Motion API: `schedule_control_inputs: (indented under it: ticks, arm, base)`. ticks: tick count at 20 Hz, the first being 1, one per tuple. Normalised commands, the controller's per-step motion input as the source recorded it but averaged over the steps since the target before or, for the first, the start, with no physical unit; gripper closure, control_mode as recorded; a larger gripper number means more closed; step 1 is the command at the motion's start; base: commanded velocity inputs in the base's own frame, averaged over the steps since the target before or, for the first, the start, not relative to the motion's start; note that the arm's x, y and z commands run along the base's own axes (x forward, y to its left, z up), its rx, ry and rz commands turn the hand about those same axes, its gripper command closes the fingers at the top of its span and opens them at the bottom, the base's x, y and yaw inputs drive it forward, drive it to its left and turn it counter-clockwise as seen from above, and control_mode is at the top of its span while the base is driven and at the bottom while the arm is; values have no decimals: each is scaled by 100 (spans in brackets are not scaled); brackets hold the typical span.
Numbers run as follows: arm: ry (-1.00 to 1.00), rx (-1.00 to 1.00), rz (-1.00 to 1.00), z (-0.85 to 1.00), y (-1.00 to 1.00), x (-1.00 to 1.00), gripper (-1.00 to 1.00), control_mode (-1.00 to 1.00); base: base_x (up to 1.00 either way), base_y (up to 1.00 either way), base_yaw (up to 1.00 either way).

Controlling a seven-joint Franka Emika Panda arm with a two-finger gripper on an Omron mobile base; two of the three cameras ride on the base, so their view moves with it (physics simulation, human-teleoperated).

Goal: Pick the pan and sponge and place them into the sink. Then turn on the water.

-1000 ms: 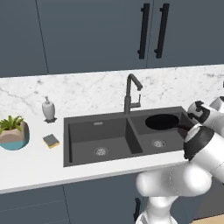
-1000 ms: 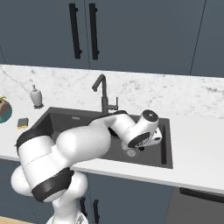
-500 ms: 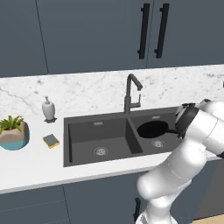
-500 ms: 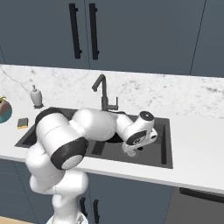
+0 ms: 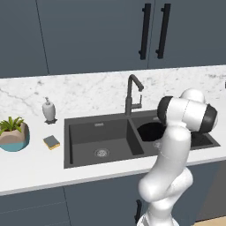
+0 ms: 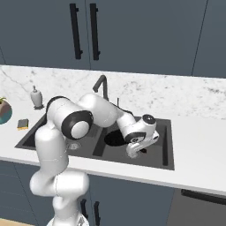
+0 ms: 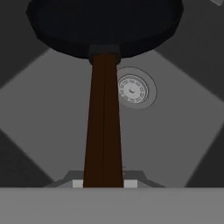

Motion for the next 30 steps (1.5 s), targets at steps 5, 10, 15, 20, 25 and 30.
schedule_control_inputs:
  ticks: [5, 10, 15, 20, 25, 30]
  arm:
    - [0, 0, 4, -23, -6, 38, 100, -100]
    - [0, 0, 5, -13, -1, 24, 100, -100]
    - [0, 0, 13, -10, -12, -2, 100, -100]
    - [3, -4, 3, -43, 23, 18, 100, -100]
    - [0, -7, 1, -47, 56, 29, 100, -100]
    - [0, -6, 3, -19, 24, 8, -100, -100]
  base:
    - [0, 0, 0]
    - [0, 0, 0]
    - [0, 0, 0]
    - [0, 0, 0]
    - [0, 0, 0]
    - [0, 0, 0]
